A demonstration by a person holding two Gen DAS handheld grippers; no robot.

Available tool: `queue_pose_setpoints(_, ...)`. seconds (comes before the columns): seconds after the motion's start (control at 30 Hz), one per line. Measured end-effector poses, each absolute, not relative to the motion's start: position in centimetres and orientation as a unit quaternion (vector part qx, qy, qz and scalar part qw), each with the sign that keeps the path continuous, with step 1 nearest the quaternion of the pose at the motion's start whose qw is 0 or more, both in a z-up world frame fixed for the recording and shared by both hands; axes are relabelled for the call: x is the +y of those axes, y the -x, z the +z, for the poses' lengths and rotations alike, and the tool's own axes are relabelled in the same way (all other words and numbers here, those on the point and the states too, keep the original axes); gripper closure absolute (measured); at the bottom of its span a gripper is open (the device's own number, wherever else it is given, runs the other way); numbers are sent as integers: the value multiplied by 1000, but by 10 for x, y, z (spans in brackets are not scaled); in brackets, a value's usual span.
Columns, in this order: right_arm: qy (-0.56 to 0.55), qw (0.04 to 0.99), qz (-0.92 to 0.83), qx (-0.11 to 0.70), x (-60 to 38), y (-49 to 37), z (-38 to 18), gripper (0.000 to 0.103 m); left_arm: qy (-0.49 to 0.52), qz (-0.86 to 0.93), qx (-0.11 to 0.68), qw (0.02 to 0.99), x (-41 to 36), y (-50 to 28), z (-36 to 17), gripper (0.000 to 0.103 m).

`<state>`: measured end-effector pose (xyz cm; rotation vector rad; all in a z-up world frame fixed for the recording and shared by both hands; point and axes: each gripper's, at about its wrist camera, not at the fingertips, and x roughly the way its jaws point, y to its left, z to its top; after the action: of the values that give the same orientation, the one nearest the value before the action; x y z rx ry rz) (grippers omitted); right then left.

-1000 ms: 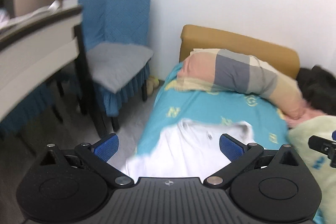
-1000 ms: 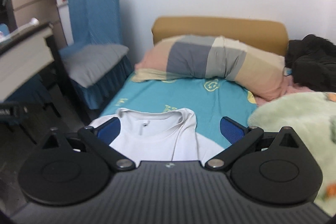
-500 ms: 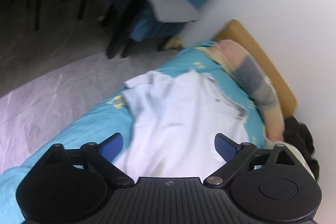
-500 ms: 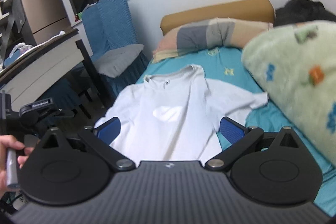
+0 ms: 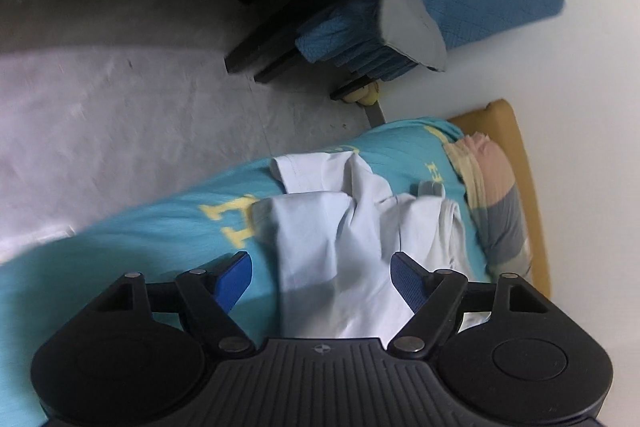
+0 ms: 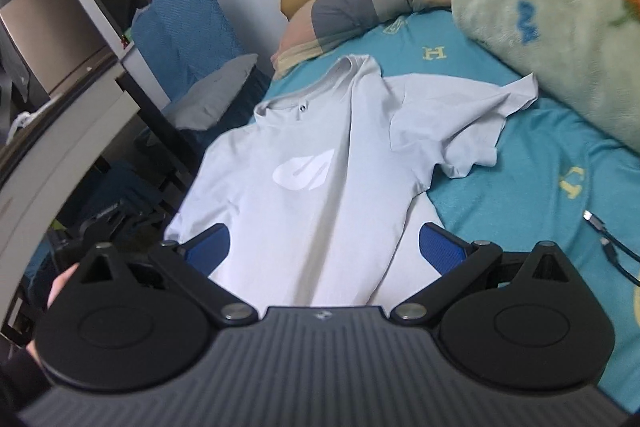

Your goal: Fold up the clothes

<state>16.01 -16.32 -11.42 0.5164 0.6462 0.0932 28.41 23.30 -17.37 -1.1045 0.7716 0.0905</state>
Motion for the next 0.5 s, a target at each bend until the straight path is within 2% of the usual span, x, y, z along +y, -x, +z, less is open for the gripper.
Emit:
queue_pose_setpoints(0.07, -254, 910, 40, 325, -165, -170, -124, 0, 515, 39, 351, 781, 231, -298, -180, 33)
queue_pose_setpoints(0.17, -291, 895, 31, 336, -176, -180, -137, 0, 503, 64, 345, 790, 230, -313, -185, 56)
queue_pose_setpoints(0.23, -309, 889, 24, 338, -182, -184, -141, 0, 498, 86, 343, 792, 234, -320, -186, 90)
queue_pose_setpoints(0.33, -312, 889, 8, 334, -186, -185, -142, 0, 462, 112, 332, 815, 238, -332, -172, 97)
queue_pose_setpoints(0.5, -286, 905, -18, 314, -191, -182, -138, 0, 298, 180, 317, 882, 228, -346, -127, 96)
